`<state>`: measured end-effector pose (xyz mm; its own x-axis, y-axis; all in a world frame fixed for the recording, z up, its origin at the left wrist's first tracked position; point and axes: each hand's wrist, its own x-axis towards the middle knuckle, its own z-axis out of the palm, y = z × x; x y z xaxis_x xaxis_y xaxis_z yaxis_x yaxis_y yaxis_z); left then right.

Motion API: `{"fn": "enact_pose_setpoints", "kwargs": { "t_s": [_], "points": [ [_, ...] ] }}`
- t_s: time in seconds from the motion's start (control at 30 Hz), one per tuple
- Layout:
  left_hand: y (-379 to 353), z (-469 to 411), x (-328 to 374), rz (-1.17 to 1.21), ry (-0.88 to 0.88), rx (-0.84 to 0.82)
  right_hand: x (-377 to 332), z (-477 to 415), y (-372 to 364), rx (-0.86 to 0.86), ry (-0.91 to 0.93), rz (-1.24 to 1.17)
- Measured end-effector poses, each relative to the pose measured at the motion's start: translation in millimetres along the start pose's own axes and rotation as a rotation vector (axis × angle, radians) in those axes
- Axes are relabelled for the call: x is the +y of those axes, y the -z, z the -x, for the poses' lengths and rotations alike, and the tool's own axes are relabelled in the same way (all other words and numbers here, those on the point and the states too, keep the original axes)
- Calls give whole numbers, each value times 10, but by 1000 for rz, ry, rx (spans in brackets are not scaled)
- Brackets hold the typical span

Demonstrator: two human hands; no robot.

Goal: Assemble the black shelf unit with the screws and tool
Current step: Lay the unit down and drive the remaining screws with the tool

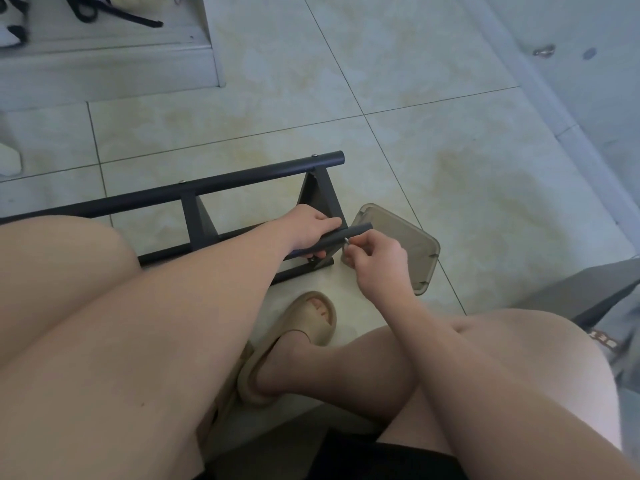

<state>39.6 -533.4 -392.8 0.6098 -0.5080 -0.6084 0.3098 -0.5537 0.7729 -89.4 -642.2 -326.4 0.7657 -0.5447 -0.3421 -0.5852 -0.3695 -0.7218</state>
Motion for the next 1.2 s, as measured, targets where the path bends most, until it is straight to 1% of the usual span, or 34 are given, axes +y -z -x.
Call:
{"fn": "enact_pose_setpoints", "kwargs": {
  "t_s": [0.17,0.4,0.6,0.73,0.83,0.9,0.97,1.0,1.07,1.13,1.2],
  "points": [
    [14,13,-19,45,0,-41,14,-54,-79,3,-70,-102],
    [35,11,-17,50,-4,-67,20,-101,-91,-4,-140,-335],
    [36,5,-35,64,-10,-73,11,-171,-36,-60,-180,-318],
    [5,40,-10,42,-25,-42,38,-259,15,-76,-165,-209],
    [-27,71,24,15,-43,0,42,-362,96,-78,-46,52],
    [-42,109,45,-55,-74,36,26,-450,176,-129,56,258],
    [-8,185,29,-180,-86,38,-17,-543,240,-183,113,480],
    [38,239,1,-280,-80,16,-48,-588,264,-198,132,566],
    [170,361,-97,-566,-70,-23,-108,-671,301,-214,179,678],
    [287,476,-205,-821,-98,24,-148,-736,304,-241,217,722],
    [356,536,-263,-908,-164,85,-155,-776,258,-269,233,684]
  ]
}}
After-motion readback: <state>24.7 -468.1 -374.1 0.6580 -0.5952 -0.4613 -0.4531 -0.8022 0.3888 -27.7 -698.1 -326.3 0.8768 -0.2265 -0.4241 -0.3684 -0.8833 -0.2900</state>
